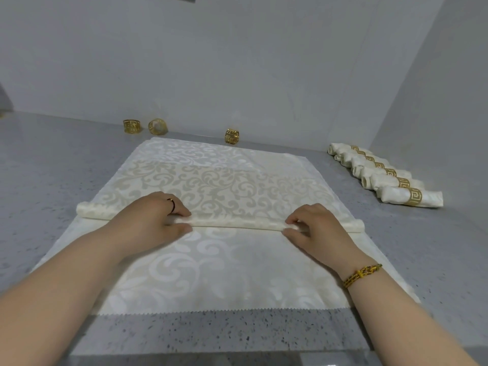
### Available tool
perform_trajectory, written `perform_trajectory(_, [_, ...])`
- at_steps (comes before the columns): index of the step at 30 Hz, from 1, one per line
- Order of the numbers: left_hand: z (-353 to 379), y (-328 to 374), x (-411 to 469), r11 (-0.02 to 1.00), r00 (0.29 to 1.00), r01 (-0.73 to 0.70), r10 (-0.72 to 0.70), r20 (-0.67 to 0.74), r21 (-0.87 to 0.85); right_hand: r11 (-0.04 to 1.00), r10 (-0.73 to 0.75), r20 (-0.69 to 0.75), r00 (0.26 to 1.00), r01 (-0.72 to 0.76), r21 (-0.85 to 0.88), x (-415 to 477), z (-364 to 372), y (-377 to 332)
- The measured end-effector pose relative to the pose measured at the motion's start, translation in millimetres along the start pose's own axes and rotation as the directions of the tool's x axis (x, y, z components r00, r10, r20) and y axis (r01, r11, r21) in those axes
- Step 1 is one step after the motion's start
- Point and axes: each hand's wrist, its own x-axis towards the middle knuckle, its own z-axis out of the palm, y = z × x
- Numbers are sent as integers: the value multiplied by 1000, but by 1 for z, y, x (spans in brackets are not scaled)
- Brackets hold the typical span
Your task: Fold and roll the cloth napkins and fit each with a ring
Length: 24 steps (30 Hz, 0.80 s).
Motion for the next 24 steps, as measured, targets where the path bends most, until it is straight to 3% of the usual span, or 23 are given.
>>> perform_trajectory(6, [-5, 8, -3, 997, 998, 55, -54, -35, 44, 1000, 29, -15, 999, -29, 6, 0, -4, -1])
perform_trajectory(11, [-6, 8, -5, 992, 996, 92, -91, 11, -87, 985, 132, 6, 991, -131, 107, -2, -5, -1])
perform_trajectory(16, [-1, 9, 0, 999, 994, 37, -33, -105, 32, 997, 67, -64, 996, -64, 42, 2, 2, -2])
perform_trajectory(21, [-4, 2, -3, 997, 998, 51, -50, 33, -51, 987, 64, 35, 997, -68, 142, -2, -5, 2])
perform_trajectory(24, [-4, 0, -3, 998, 998, 49, -48, 27, -40, 990, 62, 46, 997, -68, 122, -1, -7, 3])
